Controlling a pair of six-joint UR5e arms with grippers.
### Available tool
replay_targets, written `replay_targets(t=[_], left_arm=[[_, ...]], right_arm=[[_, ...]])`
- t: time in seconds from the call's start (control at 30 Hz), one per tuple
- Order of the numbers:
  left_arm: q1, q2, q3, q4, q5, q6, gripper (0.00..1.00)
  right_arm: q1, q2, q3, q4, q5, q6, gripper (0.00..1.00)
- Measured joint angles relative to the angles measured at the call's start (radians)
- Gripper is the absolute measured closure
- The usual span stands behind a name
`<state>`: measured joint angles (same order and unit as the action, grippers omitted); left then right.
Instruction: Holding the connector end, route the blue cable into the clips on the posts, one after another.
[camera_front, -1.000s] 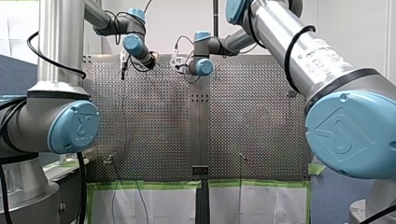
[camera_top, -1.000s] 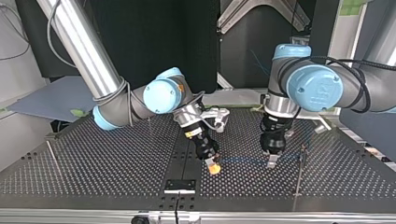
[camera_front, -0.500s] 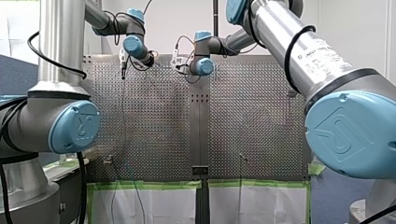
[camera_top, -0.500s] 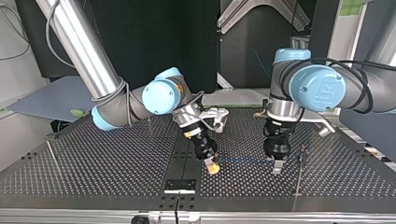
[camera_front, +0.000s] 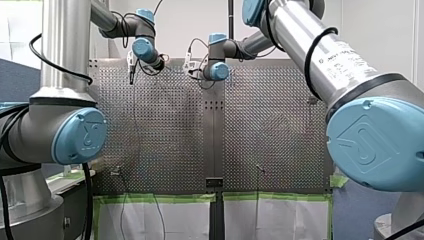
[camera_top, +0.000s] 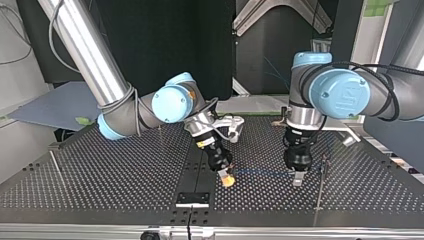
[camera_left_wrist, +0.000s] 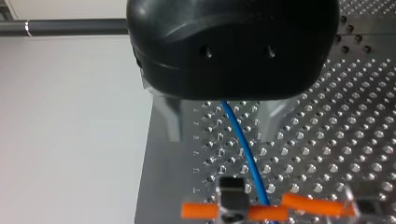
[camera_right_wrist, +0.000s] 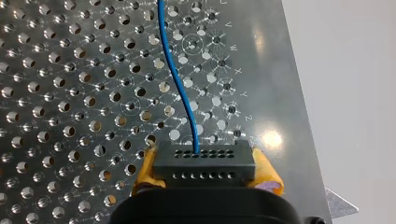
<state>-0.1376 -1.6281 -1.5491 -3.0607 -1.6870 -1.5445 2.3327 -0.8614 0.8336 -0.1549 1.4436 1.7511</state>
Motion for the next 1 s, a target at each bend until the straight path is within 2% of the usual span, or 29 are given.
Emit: replay_targets(t=[0.03, 0.07, 0.1, 0.13, 0.73, 1.0], left_arm=[[-0.001, 0.000, 0.000, 0.000, -0.005, 0.001, 0.87], [-0.002, 0.000, 0.000, 0.000, -0.009, 0.001, 0.94], [-0.002, 0.000, 0.000, 0.000, -0.011, 0.000, 0.94], [-0.003, 0.000, 0.000, 0.000, -0.013, -0.001, 1.00], [-0.017, 0.000, 0.000, -0.015, -0.026, -0.018, 1.00], [-0.042, -0.011, -0.001, -0.037, -0.030, -0.030, 1.00]], right_arm=[[0.000, 0.000, 0.000, 0.000, 0.000, 0.000, 1.00], [0.000, 0.000, 0.000, 0.000, 0.000, 0.001, 1.00], [0.000, 0.000, 0.000, 0.000, 0.000, 0.001, 1.00], [-0.001, 0.000, 0.000, 0.001, 0.000, 0.001, 1.00], [-0.003, 0.001, 0.000, 0.004, -0.001, 0.001, 1.00], [-0.007, 0.001, 0.020, 0.011, -0.002, 0.001, 1.00]])
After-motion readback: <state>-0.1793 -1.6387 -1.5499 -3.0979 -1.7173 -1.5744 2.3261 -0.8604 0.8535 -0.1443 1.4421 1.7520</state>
